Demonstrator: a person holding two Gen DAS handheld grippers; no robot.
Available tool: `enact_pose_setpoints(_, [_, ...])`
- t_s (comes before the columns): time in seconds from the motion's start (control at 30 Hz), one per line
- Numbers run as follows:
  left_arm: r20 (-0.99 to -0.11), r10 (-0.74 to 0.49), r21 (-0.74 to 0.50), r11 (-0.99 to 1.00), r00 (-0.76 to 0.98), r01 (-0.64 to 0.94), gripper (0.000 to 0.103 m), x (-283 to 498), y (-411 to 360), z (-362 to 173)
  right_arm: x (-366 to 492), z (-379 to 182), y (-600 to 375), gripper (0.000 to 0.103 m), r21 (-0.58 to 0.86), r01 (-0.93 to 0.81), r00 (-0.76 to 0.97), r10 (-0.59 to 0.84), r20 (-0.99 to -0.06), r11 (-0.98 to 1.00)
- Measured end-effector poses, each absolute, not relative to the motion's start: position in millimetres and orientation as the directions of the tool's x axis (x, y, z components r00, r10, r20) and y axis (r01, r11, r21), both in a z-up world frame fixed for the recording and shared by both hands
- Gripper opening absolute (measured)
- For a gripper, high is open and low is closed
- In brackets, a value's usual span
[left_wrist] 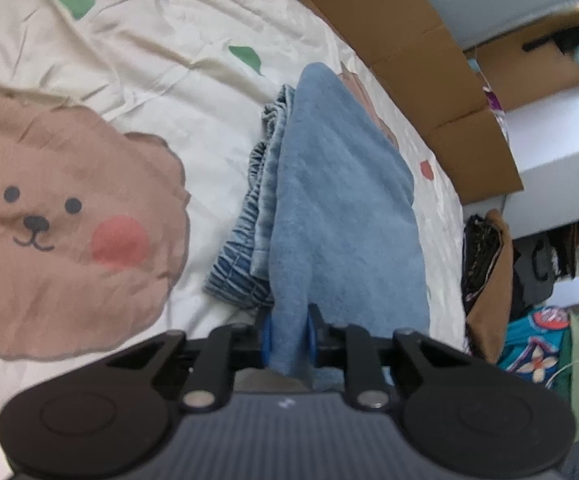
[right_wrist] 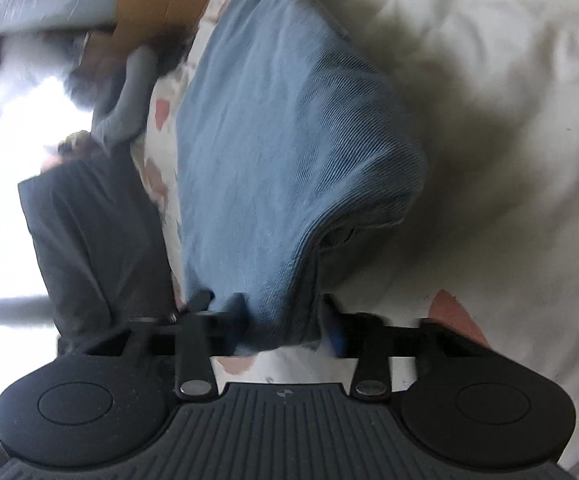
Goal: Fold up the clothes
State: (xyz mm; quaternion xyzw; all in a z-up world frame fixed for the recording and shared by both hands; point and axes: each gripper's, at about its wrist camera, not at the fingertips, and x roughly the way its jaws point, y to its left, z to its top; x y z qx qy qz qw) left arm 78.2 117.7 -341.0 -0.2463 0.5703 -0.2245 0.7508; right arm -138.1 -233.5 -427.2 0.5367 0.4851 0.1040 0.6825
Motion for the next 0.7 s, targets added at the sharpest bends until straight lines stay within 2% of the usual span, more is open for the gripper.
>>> enact_pose_setpoints(0.23, [-0.758,-0.613,-0.621,0.783,0.221,0.04,0.02,80,123,-341,-134,-432,-229,0.022,0.798,0.398,0.463,0.652,-0.6,0.452])
enact_pose_setpoints(0.33, [-0.764,-0.604,-0.609,0.791,0.229,0.056,0.02,77,130,-333,-134,-432,-230,0.027,0.788,0.429,0.444,0.656,-0.61,0.443])
enact_pose_setpoints(0.37, [-0.768,-0.597,-0.601,0.797,0.233,0.063,0.02,75,132,-331,-133,-430,-228,0.035,0.771,0.438,0.418,0.654,-0.631,0.463])
enact_pose_setpoints(0.6, [-0.786,-0.549,-0.559,0.828,0.283,0.053,0.019,67,161,-319,-127,-405,-208,0.037,0.707,0.399,0.285,0.654,-0.701,0.584])
enact_pose_setpoints(0.7, [-0.779,-0.546,-0.562,0.826,0.307,0.045,0.028,72,170,-315,-128,-394,-206,0.037,0.679,0.372,0.245,0.639,-0.729,0.633])
